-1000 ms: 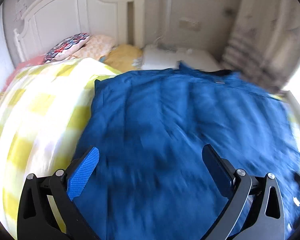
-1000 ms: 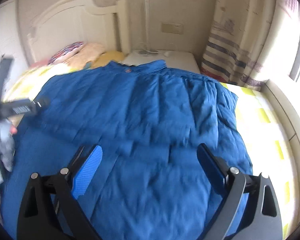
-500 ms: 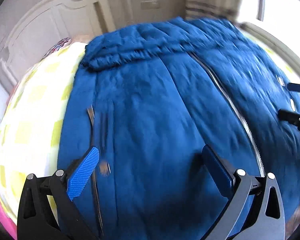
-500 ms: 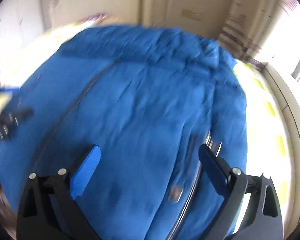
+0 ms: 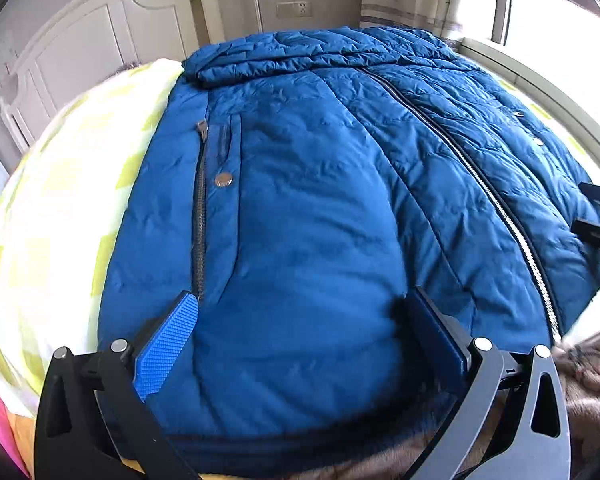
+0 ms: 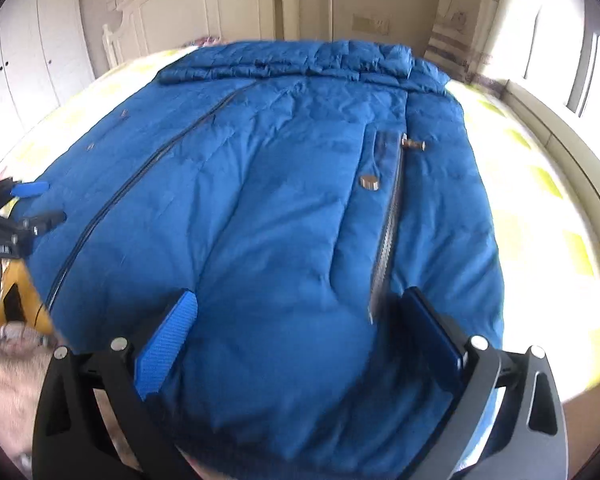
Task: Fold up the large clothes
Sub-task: 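Grasp the ribbed hem of the blue jacket with both tools, then lift the held hem with both tools and fold it toward the collar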
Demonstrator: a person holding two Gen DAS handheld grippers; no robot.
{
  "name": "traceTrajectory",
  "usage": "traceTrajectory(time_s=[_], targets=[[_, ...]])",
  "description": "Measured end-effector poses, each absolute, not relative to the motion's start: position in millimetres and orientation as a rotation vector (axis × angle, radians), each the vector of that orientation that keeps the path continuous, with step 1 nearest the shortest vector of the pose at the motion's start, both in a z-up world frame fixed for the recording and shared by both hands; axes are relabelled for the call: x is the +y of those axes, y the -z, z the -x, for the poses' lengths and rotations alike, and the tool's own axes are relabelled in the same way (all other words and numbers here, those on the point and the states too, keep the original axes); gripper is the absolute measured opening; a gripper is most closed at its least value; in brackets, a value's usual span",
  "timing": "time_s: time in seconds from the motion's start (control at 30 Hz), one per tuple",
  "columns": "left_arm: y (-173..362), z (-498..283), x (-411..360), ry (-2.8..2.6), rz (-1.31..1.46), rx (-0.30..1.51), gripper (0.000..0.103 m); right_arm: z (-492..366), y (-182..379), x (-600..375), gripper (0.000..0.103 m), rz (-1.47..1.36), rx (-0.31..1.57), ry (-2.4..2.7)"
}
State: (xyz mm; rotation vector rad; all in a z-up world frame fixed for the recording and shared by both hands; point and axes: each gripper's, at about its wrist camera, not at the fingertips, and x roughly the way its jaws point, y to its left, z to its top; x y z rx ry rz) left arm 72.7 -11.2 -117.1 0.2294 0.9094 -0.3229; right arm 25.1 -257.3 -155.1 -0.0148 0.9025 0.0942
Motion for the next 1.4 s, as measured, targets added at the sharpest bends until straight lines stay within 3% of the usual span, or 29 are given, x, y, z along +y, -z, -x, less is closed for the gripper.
traceTrajectory(time_s=[0.2,0.43,0.47,0.5,0.57,0.67,0.83,1.1,1.17,1.23,1.27,1.4], targets=[[100.1,-50.3,30.8,0.314,-0.110,0.856,0.099,27.2,144.3,-300.6,0.099,-0.104,0.774,-0.030],[115.7,-59.2,46.6,0.236,-0.127,0.887,0.099,31.2,164.8,-318.7,0.093,-0.153,0.798,0.017],[115.6,-58.0,45.9,0.232,-0.136,0.887,0.099,29.4,164.0,-312.3,0.088,-0.135,0.790,0.005],[114.4,-56.2,44.8,0.234,-0.131,0.883,0.097,28.1,163.1,-307.6,0.074,-0.125,0.785,0.000],[109.5,-50.9,45.1,0.269,-0.098,0.865,0.090,26.0,162.6,-299.2,0.067,-0.096,0.793,0.002],[107.0,-48.5,49.9,0.271,-0.101,0.861,0.080,26.3,163.0,-306.2,0.067,-0.115,0.803,-0.016],[118.1,-57.0,86.3,0.248,0.012,0.934,0.081,29.7,161.5,-308.1,0.068,-0.106,0.812,-0.002],[118.0,-64.4,62.6,0.319,-0.004,0.931,0.079,24.1,160.6,-301.6,0.063,-0.115,0.789,-0.025],[119.7,-73.3,55.8,0.321,-0.022,0.912,0.073,19.9,161.2,-300.5,0.053,-0.117,0.768,-0.022],[117.1,-78.0,48.6,0.362,-0.018,0.909,0.052,17.6,160.5,-302.5,0.035,-0.153,0.763,-0.050],[115.3,-77.5,50.1,0.383,0.004,0.913,0.038,18.5,160.2,-306.7,0.031,-0.190,0.759,-0.071],[113.8,-69.5,67.0,0.444,0.121,0.902,0.028,25.8,163.2,-322.7,0.022,-0.342,0.723,-0.130]])
